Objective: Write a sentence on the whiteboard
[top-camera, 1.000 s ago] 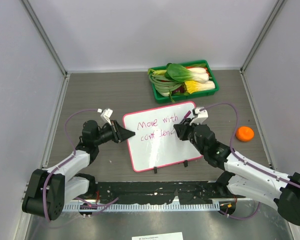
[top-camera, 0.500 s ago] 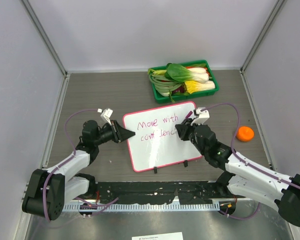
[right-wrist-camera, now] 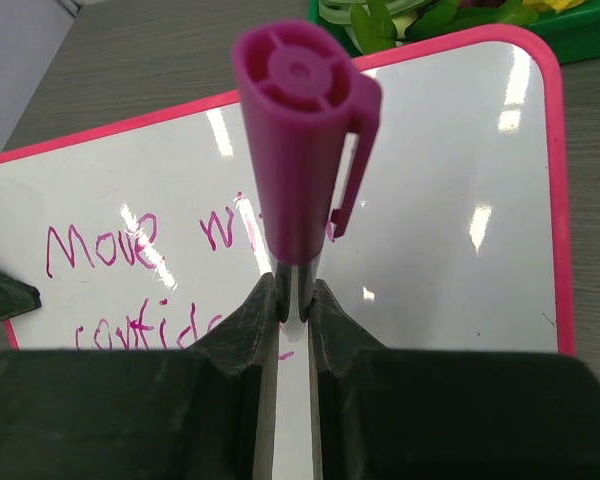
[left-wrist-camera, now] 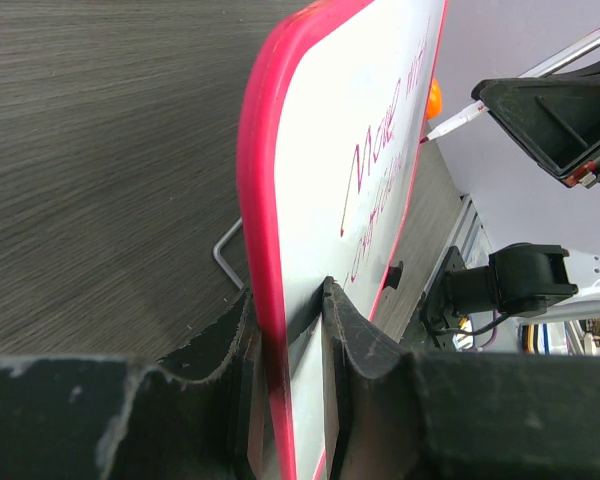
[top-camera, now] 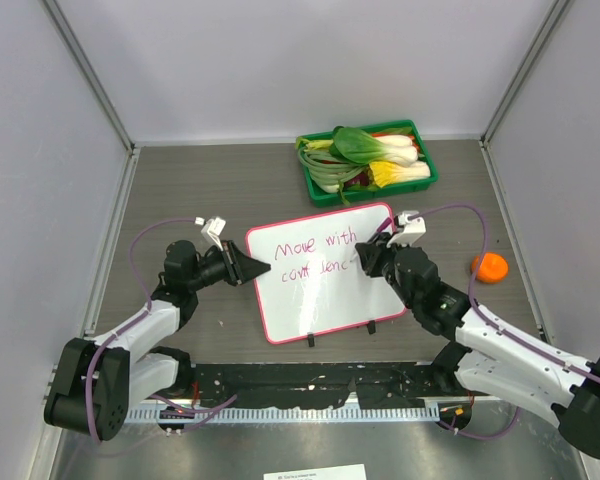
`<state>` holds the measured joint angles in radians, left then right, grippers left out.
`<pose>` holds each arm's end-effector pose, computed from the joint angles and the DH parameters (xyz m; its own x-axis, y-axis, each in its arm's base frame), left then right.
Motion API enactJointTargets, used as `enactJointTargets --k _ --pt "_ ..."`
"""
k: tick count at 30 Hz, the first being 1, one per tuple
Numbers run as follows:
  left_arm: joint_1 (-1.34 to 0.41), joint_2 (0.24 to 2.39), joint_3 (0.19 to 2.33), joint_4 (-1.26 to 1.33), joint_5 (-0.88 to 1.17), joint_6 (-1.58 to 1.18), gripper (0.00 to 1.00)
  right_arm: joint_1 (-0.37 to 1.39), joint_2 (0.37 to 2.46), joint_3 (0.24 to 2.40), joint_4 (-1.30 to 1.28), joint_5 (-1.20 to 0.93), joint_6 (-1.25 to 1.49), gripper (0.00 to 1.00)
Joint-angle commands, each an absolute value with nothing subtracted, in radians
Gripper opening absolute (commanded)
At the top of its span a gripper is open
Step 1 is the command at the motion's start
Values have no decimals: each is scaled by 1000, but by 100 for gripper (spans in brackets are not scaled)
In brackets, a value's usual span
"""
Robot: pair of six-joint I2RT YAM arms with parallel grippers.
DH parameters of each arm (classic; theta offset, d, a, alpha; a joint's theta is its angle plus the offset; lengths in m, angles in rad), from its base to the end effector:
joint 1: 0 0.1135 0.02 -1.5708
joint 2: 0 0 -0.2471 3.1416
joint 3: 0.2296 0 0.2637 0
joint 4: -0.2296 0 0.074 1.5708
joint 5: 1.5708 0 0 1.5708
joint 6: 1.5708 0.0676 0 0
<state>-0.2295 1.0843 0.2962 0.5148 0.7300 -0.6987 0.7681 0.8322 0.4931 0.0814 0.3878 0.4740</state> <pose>0.2311 -0.1003 0.1586 -0.7125 -0.3258 -0.6215 0.4395 0.4832 -0.7572 0.1960 0.1538 0.2326 -0.3366 0.2623 -0.9044 -0.2546 0.8993 0.3556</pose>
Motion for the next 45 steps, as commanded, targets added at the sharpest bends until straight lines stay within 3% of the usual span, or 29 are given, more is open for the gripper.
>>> enactJointTargets --k 1,45 --pt "-232 1097 279 482 630 -589 0 761 853 535 124 397 466 1" --pt "-233 1104 278 492 635 -592 0 719 891 548 101 428 462 1"
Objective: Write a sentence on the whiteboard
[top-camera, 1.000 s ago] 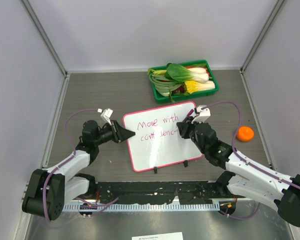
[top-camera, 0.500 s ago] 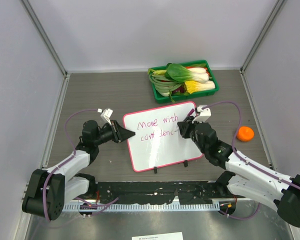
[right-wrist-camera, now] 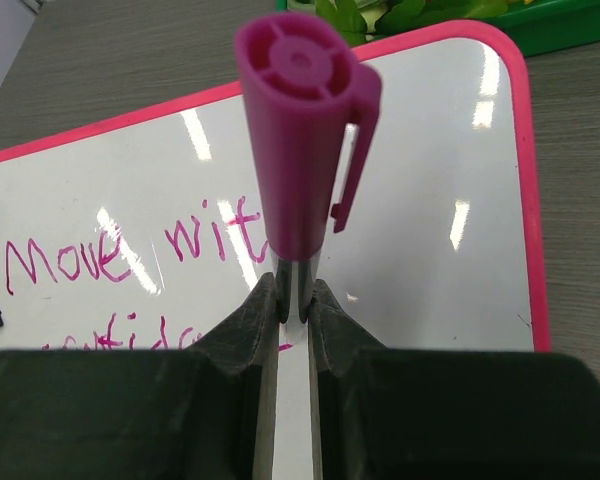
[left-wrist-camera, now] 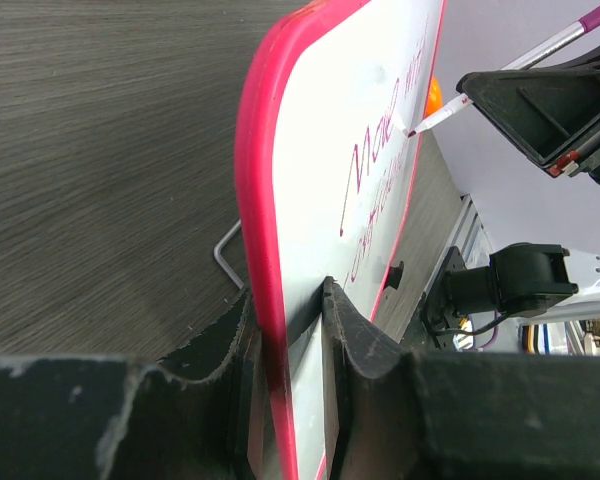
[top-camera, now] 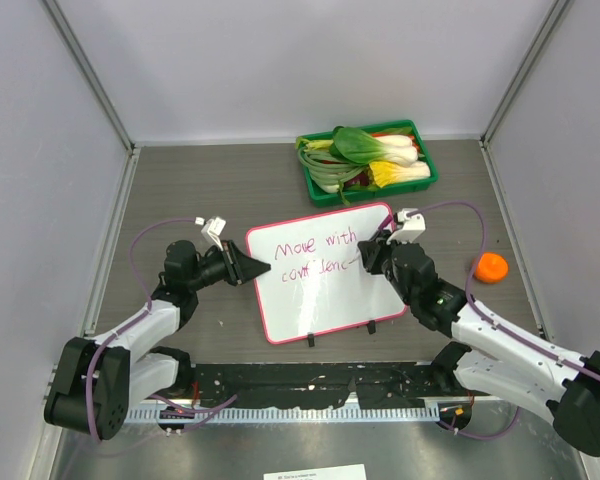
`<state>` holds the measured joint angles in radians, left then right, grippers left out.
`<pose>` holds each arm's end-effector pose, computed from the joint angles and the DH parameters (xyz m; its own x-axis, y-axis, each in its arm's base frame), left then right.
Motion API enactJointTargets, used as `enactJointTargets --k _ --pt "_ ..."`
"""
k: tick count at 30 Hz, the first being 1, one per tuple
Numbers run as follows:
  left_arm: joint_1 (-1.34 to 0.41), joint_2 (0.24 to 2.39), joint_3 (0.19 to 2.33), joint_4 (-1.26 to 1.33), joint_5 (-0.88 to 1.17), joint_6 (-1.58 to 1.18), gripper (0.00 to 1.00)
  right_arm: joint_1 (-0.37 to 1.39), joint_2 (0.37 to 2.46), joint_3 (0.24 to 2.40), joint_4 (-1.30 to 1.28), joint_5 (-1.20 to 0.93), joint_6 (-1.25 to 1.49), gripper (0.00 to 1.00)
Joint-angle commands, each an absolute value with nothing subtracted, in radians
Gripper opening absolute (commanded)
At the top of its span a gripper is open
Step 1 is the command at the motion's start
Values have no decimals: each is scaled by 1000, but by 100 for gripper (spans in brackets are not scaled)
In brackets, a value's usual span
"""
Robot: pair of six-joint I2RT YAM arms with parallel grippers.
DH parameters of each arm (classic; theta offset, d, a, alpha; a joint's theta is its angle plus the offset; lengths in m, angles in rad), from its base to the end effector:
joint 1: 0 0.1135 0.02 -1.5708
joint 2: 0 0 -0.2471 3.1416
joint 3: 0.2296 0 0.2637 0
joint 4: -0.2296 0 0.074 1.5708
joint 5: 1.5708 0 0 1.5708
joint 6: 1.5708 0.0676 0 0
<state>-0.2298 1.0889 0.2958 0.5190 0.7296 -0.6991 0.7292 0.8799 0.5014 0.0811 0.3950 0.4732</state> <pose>0.2314 -0.1004 0.1579 -0.7131 -0.3258 -0.6207 0.4386 0.4834 -0.7576 0.2065 0.1497 0.2248 -0.3497 0.2516 -0.9024 -0.2036 0.9198 0.3354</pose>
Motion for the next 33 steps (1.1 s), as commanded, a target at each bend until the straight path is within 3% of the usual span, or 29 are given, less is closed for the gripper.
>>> enactJointTargets --k 1,33 --pt "-233 1104 278 492 634 -592 0 719 896 552 106 423 462 1" --pt "-233 1104 278 492 632 -592 0 719 856 459 55 357 512 1"
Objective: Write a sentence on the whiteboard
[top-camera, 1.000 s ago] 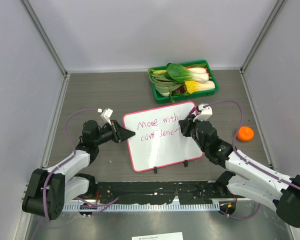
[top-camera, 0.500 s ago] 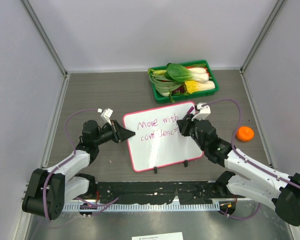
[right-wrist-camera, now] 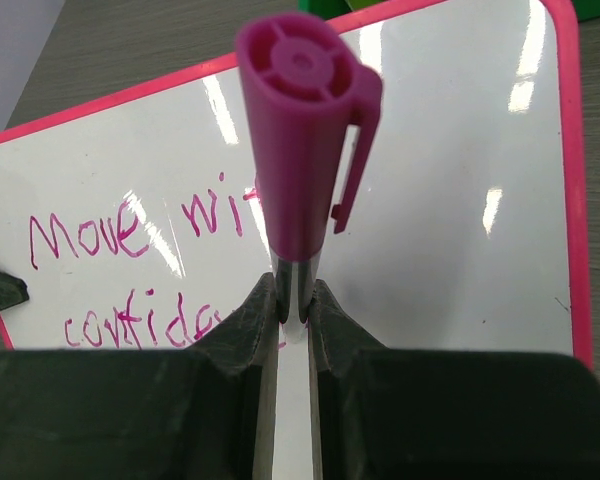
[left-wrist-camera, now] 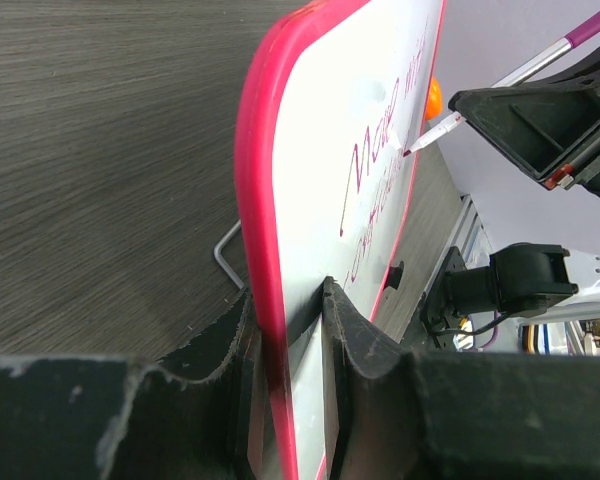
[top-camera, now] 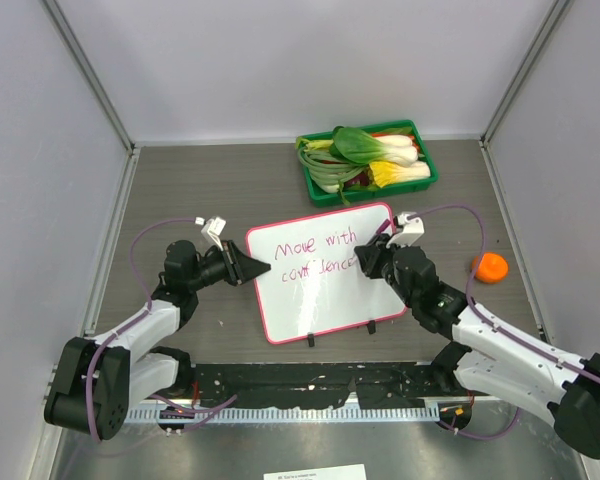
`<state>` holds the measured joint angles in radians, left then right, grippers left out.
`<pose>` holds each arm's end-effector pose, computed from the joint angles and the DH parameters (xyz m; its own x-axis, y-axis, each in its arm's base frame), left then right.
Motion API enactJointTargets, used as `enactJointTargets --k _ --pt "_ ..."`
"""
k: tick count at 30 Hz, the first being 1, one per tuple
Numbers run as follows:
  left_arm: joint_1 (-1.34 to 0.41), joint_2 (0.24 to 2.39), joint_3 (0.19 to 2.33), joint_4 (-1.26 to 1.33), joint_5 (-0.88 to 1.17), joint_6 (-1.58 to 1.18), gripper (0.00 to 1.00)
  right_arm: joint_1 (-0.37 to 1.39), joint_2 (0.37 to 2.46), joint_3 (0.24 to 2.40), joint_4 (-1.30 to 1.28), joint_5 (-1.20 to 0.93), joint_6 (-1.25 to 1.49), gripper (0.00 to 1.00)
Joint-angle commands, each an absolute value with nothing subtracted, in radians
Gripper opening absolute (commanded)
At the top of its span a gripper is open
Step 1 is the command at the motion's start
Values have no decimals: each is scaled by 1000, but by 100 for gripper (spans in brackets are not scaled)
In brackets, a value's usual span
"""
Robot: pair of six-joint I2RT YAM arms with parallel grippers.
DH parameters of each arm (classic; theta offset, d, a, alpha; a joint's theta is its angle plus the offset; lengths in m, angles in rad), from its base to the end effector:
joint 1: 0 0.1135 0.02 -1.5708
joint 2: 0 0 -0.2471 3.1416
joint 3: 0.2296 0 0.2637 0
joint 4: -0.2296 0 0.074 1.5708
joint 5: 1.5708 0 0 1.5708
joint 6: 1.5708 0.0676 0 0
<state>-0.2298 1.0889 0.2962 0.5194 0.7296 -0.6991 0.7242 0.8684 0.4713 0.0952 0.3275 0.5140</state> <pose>0.2314 -0.1004 0.1581 -0.7126 -0.3260 -0.6212 0.4392 0.4832 -0.7574 0.2033 0.1508 0.2171 -0.3893 0.2772 -0.8784 -0.2364 0.8916 0.3861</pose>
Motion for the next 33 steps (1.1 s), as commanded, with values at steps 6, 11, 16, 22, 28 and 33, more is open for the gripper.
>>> enactJointTargets --k 6,11,16,22,28,33 --pt "-235 1101 278 488 632 -591 0 721 841 460 38 379 505 1" --pt "-233 1101 278 489 632 -592 0 719 833 469 38 400 497 1" --pt "-235 1100 278 488 632 -594 0 719 836 492 38 411 479 1" --pt "-233 1095 278 482 630 -589 0 719 815 529 38 388 476 1" --pt "-233 1103 279 488 632 -592 0 718 764 564 41 354 476 1" --pt "-235 1098 278 486 632 -591 0 719 770 572 37 354 468 1"
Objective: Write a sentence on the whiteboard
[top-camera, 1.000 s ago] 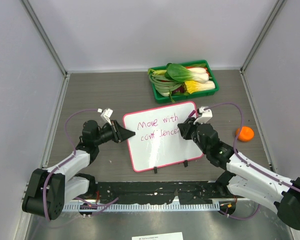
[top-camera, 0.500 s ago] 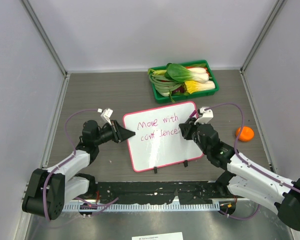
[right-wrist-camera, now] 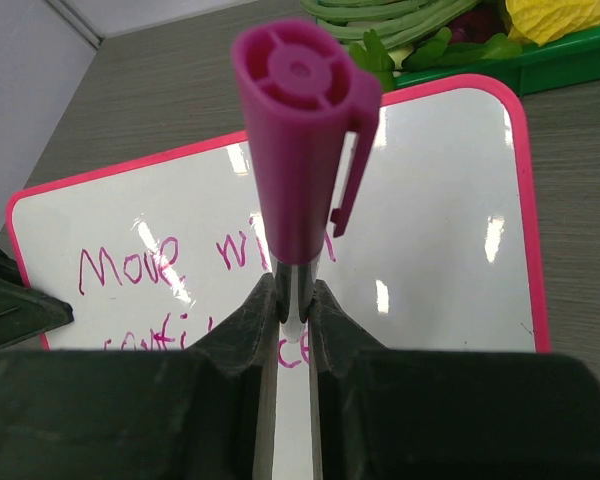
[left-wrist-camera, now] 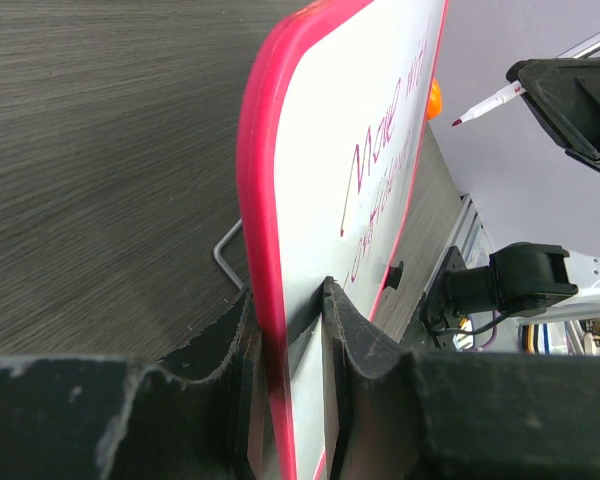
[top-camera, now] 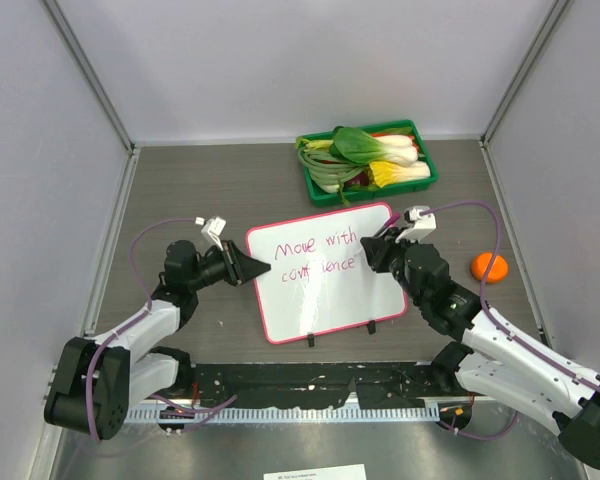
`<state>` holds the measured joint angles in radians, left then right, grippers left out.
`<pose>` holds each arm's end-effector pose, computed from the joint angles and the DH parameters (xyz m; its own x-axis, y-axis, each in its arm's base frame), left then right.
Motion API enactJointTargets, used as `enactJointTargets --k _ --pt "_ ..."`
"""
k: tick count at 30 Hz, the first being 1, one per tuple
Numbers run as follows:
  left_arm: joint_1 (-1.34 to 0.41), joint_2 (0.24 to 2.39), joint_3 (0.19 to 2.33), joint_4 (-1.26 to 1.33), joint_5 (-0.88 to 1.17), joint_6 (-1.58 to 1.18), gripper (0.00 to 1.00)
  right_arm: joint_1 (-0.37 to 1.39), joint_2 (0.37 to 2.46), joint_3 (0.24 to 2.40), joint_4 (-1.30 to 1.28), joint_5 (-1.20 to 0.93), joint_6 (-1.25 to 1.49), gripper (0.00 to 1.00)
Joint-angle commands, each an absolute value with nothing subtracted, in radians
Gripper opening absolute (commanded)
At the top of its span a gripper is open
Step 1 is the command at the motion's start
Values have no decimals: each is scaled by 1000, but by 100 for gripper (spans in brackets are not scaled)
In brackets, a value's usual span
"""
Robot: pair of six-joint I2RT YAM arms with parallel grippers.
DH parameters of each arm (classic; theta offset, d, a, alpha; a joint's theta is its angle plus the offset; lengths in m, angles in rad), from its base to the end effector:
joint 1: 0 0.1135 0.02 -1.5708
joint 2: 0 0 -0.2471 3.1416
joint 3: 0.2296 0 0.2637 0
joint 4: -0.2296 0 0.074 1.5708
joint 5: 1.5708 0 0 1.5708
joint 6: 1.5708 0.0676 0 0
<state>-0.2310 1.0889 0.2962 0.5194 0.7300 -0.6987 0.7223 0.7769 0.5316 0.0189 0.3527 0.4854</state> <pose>0.2313 -0.1007 0.1581 -0.7130 -0.3247 -0.6215 0.4402 0.4826 -0.7572 0.1966 0.1421 0.2517 -0.3206 0.3011 -0.8981 -0.2468 0.8888 0.3861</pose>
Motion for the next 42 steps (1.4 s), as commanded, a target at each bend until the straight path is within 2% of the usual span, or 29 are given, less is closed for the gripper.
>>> enactJointTargets --k 1,24,42 --pt "-235 1098 278 485 632 -592 0 716 773 572 37 347 466 1" --pt "-233 1100 278 485 632 -591 0 643 724 540 28 364 480 1" --pt "-233 1109 278 495 637 -597 0 637 785 486 80 350 465 1"
